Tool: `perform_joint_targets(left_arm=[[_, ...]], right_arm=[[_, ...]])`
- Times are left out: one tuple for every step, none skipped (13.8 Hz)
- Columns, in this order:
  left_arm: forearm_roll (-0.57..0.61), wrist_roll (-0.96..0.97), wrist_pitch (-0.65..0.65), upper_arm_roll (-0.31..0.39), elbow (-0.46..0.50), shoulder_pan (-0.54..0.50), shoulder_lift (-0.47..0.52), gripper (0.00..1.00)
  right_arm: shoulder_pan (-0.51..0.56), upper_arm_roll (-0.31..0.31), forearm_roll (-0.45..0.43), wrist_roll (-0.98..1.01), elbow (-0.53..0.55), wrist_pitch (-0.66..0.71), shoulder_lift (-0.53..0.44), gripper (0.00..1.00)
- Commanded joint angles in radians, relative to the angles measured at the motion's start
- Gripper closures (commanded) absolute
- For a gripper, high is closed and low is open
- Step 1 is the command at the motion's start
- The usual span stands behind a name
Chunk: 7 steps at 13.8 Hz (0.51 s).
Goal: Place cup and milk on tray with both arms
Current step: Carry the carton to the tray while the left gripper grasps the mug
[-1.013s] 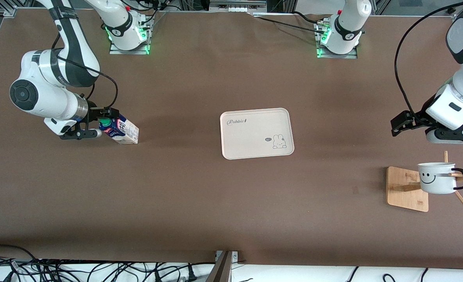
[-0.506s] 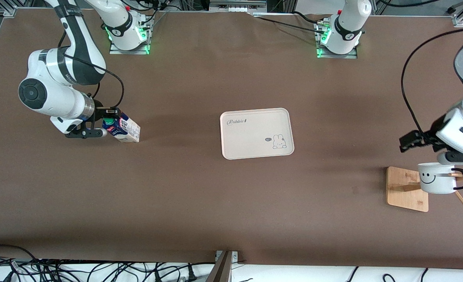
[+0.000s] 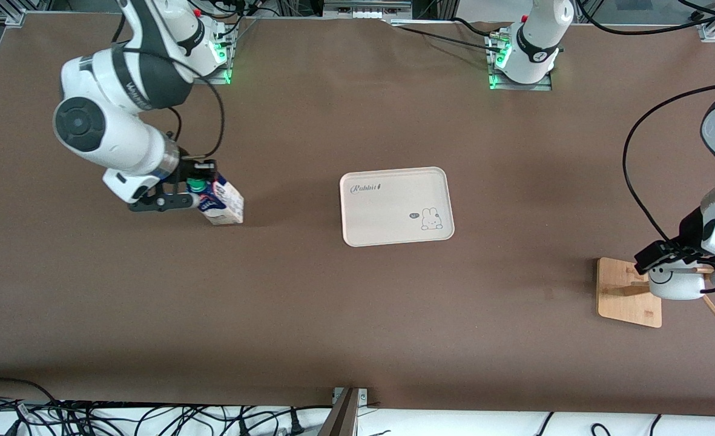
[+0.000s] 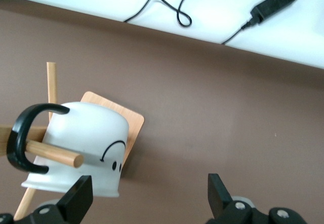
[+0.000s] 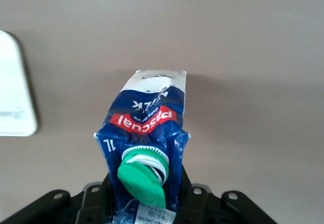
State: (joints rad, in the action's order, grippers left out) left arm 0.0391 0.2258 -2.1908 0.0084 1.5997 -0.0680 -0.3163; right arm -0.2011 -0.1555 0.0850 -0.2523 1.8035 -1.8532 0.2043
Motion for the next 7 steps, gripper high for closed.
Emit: perform_joint_targets(left_arm=[[0.021, 0.094, -0.141, -0.005, 0.218, -0.016, 0.124, 0.00], [0.022, 0.128, -0.141, -0.007, 0.242, -0.016, 0.140, 0.00], [0.024, 0.156, -0.141, -0.008, 0.265, -0.016, 0.154, 0.00], [0.024, 0.165, -0.141, -0.008, 0.281, -0.018, 0.161, 0.00], [0.022, 0.171, -0.142, -0.008, 0.287, -0.022, 0.163, 0.00], [0.024, 0.181, -0.142, -0.008, 0.287, -0.029, 0.163, 0.00], [0.024, 0.184, -0.141, -0.010, 0.282, -0.029, 0.161, 0.00]], right_arm=[[-0.142, 0.004, 0.070, -0.166, -0.188, 0.020, 0.136, 0.53], [-0.200, 0.004, 0.068, -0.252, -0.235, 0.015, 0.185, 0.53], [-0.262, 0.004, 0.064, -0.316, -0.300, 0.003, 0.237, 0.53], [-0.317, 0.005, 0.061, -0.361, -0.358, -0.029, 0.295, 0.53], [-0.367, 0.008, 0.050, -0.398, -0.395, -0.070, 0.337, 0.53], [-0.414, 0.008, 0.015, -0.441, -0.413, -0.113, 0.369, 0.53], [-0.447, 0.010, -0.023, -0.490, -0.418, -0.148, 0.389, 0.53]])
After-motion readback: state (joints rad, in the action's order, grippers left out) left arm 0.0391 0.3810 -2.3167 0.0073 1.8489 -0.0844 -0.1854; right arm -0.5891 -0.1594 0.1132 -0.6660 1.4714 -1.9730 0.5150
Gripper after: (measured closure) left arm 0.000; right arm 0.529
